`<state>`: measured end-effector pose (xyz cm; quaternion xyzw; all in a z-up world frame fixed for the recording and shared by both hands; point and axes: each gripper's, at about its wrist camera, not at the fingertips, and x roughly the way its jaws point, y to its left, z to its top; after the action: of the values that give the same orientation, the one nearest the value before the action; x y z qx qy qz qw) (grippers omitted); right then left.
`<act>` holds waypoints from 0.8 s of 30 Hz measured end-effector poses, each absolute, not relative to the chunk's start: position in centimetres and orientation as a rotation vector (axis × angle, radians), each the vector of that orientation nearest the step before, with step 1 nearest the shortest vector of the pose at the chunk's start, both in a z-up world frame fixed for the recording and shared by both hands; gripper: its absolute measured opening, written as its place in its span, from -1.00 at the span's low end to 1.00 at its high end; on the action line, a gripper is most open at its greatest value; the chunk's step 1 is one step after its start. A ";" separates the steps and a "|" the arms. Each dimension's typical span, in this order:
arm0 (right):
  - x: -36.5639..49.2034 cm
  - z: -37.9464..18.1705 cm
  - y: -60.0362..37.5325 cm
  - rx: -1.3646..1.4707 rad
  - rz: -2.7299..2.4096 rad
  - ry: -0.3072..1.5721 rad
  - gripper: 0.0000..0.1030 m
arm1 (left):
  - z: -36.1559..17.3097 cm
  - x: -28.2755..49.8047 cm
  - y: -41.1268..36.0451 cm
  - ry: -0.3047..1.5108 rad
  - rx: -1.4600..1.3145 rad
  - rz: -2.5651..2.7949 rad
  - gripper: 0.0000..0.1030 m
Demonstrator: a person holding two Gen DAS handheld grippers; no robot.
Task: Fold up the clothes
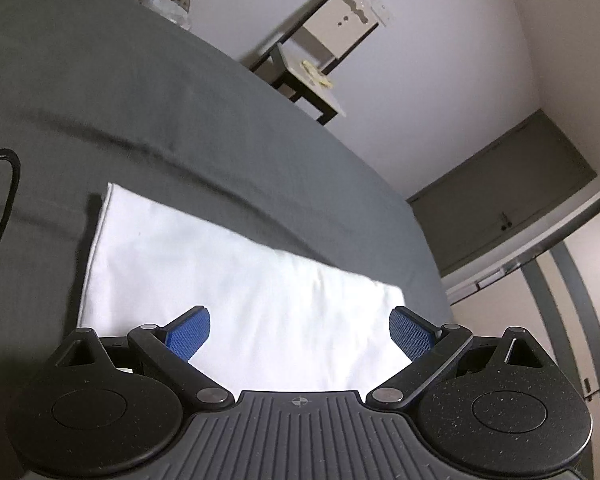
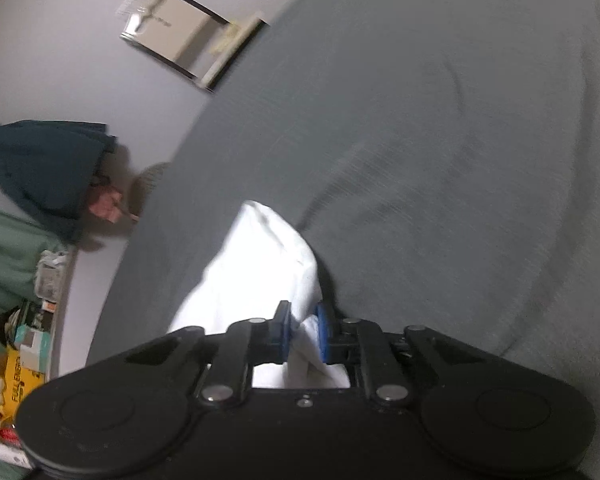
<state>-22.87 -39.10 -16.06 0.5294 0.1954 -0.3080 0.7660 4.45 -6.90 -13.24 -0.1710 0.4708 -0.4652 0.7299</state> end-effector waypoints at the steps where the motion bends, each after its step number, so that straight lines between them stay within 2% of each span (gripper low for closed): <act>1: -22.5 -15.3 -38.7 1.093 -0.665 0.421 -0.77 | -13.1 4.5 -6.8 1.033 -0.376 -1.007 0.88; 7: -18.8 -7.3 -33.3 0.645 -0.641 0.458 -0.79 | -12.3 5.5 -4.9 0.987 -0.390 -0.858 0.88; 12: -13.6 -1.4 -26.3 0.402 -0.488 0.441 -0.80 | -11.5 6.7 -2.5 0.918 -0.367 -0.712 0.88; 15: -10.0 0.2 -21.1 0.309 -0.361 0.448 -0.80 | -11.2 7.8 -0.2 0.894 -0.480 -0.664 0.88; 19: -5.0 -1.6 -13.4 0.165 -0.184 0.521 -0.80 | -11.4 8.6 2.5 0.871 -0.580 -0.608 0.88; 24: 0.8 -9.1 -9.7 0.121 -0.087 0.701 -0.80 | -12.7 9.4 3.6 0.889 -0.638 -0.581 0.88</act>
<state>0.80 -9.74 -9.09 0.0592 0.3429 -0.0425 0.9366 9.37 3.57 -12.74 -0.2990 0.4165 -0.2722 0.8143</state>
